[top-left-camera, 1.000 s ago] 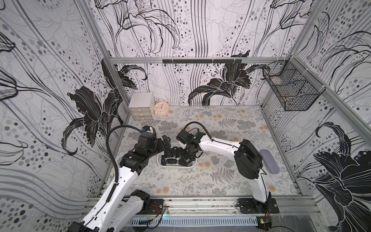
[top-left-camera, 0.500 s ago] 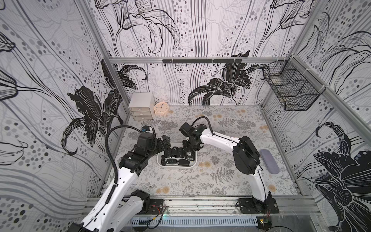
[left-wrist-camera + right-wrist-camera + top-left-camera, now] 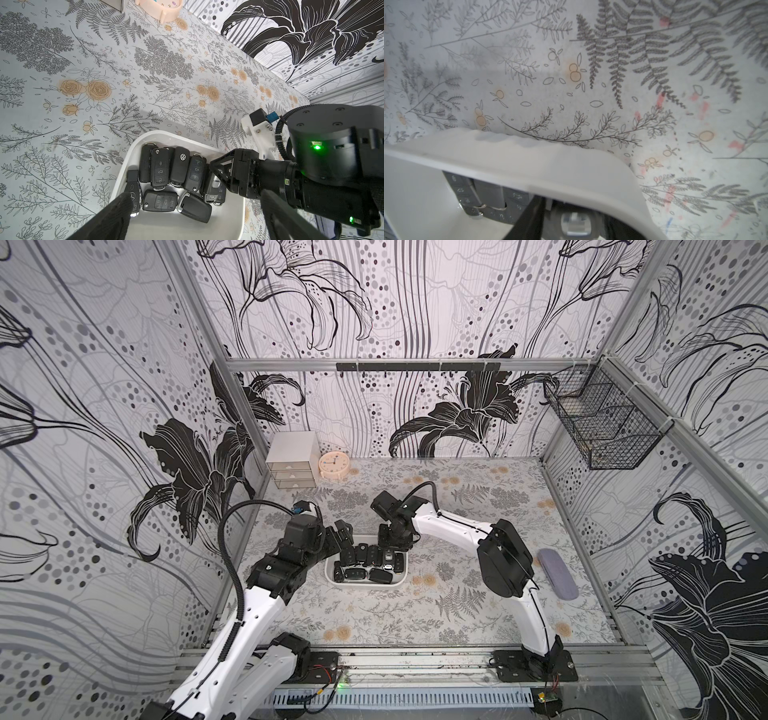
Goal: Place the car key into the storage box
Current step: Place the car key in the storage box.
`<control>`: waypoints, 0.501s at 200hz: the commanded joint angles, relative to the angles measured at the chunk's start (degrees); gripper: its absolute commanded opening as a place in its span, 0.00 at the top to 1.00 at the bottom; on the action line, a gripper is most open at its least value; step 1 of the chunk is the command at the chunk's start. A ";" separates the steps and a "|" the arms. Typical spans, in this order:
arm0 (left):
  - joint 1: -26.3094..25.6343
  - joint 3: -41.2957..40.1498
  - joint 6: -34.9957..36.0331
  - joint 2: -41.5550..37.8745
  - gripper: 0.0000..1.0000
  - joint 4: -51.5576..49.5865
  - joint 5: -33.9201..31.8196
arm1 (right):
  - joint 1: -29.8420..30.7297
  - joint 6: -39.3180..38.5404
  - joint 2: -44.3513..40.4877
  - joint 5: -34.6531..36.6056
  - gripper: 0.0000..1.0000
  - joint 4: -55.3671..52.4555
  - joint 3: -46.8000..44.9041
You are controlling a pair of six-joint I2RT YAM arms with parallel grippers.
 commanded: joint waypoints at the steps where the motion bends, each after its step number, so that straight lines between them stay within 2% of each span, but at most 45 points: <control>1: 0.44 -0.65 0.66 -0.65 0.01 1.95 -0.27 | -0.37 1.86 0.47 0.62 0.44 -1.96 1.29; 91: 0.40 0.02 1.35 0.66 0.01 2.48 -0.46 | 0.24 -1.46 -8.46 3.75 0.31 0.08 -3.79; 100: 0.40 0.24 1.35 0.92 0.01 2.65 -0.69 | 0.33 -2.46 -9.87 4.20 0.26 0.62 -5.35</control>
